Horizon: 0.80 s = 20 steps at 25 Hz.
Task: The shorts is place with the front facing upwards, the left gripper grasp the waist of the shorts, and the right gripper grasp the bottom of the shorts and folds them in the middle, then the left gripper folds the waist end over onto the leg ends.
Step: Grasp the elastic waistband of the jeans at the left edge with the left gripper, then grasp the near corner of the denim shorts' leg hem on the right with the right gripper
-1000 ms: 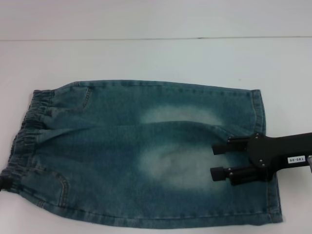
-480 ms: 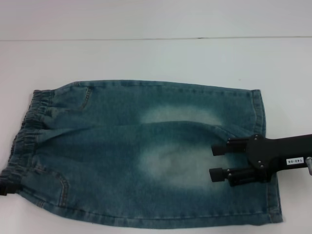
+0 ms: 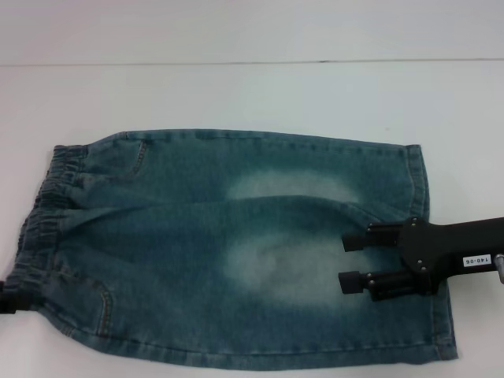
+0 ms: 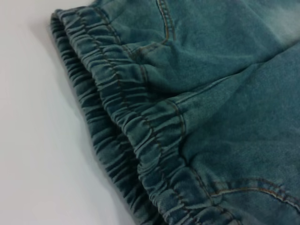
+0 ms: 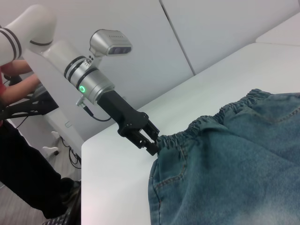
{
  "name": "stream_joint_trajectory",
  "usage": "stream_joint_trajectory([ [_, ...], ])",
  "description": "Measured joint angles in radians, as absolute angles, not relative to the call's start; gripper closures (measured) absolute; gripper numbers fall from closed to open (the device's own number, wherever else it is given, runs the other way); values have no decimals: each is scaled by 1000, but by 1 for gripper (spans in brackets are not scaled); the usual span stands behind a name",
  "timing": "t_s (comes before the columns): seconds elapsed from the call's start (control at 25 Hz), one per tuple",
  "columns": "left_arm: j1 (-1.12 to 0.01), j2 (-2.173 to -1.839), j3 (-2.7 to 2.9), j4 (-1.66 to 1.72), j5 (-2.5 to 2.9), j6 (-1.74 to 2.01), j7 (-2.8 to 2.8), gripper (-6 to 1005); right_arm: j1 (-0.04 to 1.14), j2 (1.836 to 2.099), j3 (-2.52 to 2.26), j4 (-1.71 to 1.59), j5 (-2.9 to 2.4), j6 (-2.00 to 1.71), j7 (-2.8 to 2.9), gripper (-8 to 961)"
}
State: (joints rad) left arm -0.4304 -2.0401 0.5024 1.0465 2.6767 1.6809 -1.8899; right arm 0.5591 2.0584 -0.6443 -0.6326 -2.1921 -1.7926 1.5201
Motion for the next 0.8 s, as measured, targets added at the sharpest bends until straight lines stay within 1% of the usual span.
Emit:
stream_joint_trajectory([
  [0.04, -432, -2040, 502, 1046, 2677, 1683, -1889, 319, 558, 2058, -644, -633, -2192, -1792, 1520, 97],
  [0.16, -442, -2039, 503, 1036, 2681, 1710, -1888, 564, 558, 2058, -644, -632, -2192, -1791, 1519, 97],
  [0.36, -450, -2040, 507, 1053, 2674, 1749, -1892, 800, 564, 2058, -644, -625, -2191, -1791, 1519, 96],
  [0.52, -463, -2038, 502, 1058, 2661, 1785, -1895, 916, 572, 2057, -643, -623, -2189, -1794, 1525, 96],
  [0.6, -471, -2038, 502, 1059, 2655, 1797, -1902, 974, 579, 2052, -640, -625, -2188, -1797, 1546, 97],
  [0.64, -477, -2037, 502, 1059, 2652, 1805, -1906, 974, 584, 2047, -639, -628, -2187, -1797, 1565, 97],
  [0.72, -488, -2036, 501, 1060, 2645, 1818, -1917, 974, 599, 2029, -642, -633, -2190, -1800, 1633, 97],
  [0.8, -500, -2034, 501, 1060, 2642, 1827, -1933, 974, 618, 2000, -653, -635, -2207, -1805, 1707, 97],
])
